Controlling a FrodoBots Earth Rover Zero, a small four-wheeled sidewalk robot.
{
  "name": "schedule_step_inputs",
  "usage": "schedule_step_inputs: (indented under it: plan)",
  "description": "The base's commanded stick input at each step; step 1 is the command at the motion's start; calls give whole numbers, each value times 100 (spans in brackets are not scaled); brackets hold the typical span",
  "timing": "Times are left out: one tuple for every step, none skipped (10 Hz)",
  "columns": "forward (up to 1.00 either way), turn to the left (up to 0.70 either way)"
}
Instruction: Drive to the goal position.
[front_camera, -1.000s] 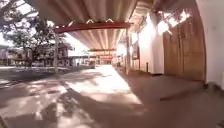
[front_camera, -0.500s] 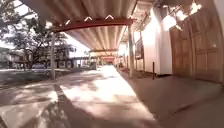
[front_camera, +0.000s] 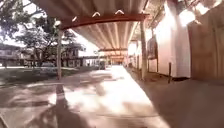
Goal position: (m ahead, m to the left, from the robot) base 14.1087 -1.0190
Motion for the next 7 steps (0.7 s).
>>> schedule_step_inputs:
  plan:
    - [100, 1]
    - [100, 1]
    - [100, 1]
    - [100, 1]
    - [100, 1]
    - [100, 1]
    - [100, 1]
